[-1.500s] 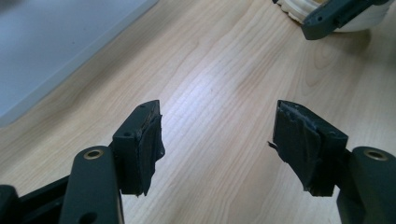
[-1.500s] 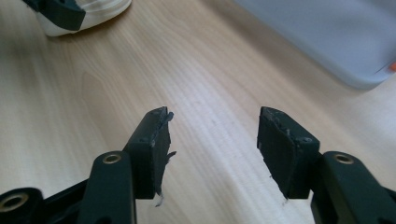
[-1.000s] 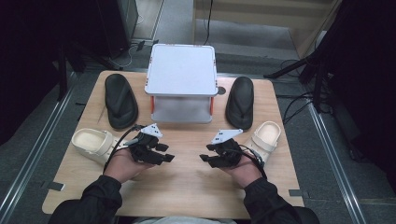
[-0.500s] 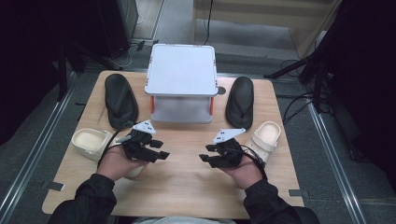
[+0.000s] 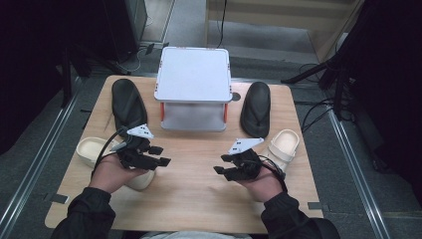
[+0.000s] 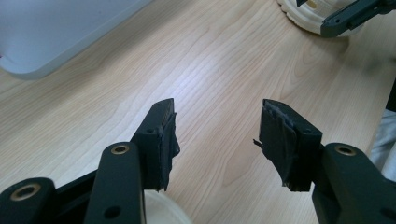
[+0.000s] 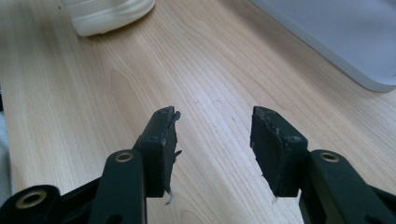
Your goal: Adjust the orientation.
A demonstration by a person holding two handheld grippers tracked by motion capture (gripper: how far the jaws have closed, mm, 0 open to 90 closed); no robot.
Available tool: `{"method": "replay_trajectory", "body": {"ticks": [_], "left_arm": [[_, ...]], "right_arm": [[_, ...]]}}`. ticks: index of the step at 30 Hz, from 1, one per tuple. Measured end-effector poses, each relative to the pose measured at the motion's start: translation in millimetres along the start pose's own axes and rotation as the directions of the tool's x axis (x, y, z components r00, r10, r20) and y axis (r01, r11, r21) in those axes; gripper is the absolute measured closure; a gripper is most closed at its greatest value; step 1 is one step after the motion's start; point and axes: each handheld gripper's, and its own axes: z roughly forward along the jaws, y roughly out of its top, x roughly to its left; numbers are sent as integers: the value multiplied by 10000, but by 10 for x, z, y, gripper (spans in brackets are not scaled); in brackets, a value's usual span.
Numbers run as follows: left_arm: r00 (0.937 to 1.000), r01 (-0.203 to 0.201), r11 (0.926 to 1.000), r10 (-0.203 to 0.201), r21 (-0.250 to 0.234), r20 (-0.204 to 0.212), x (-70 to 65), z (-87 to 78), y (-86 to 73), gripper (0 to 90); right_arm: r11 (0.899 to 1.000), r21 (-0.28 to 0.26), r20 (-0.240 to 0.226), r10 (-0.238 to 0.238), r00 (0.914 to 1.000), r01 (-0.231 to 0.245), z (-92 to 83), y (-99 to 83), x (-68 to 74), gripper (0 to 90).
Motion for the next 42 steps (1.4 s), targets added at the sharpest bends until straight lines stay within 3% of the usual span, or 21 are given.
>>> {"method": "replay_trajectory", "body": {"ticks": [8, 15, 24, 30, 33, 38, 42], "left_arm": [[9987, 305, 9995, -304, 1, -401, 79, -144, -88, 462], [9925, 751, 9969, -769, -221, -954, 197, -376, -234, 464], [9747, 1287, 9912, -1320, -296, -1806, 333, -608, -412, 468], [9535, 1786, 9829, -1839, -437, -2389, 449, -782, -530, 464], [9503, 1982, 9781, -2075, -632, -2321, 506, -835, -581, 472], [9339, 2351, 9718, -2311, -184, -2727, 584, -817, -654, 455], [9351, 2465, 9690, -2334, 163, -2665, 637, -705, -704, 458]], "right_arm": [[9999, 109, -267, -55, 9996, 58, 57, 38, -2, 508], [9995, 245, -401, -178, 9990, 188, 126, 72, -4, 504], [9983, 383, -720, -414, 9965, 442, 199, 124, 35, 502], [9977, 392, -802, -514, 9955, 547, 226, 139, 41, 500], [9975, 463, -795, -496, 9956, 534, 234, 140, 54, 498], [9970, 510, -742, -541, 9958, 580, 243, 139, 57, 497], [9966, 563, -731, -560, 9958, 602, 250, 137, 57, 497]]}}
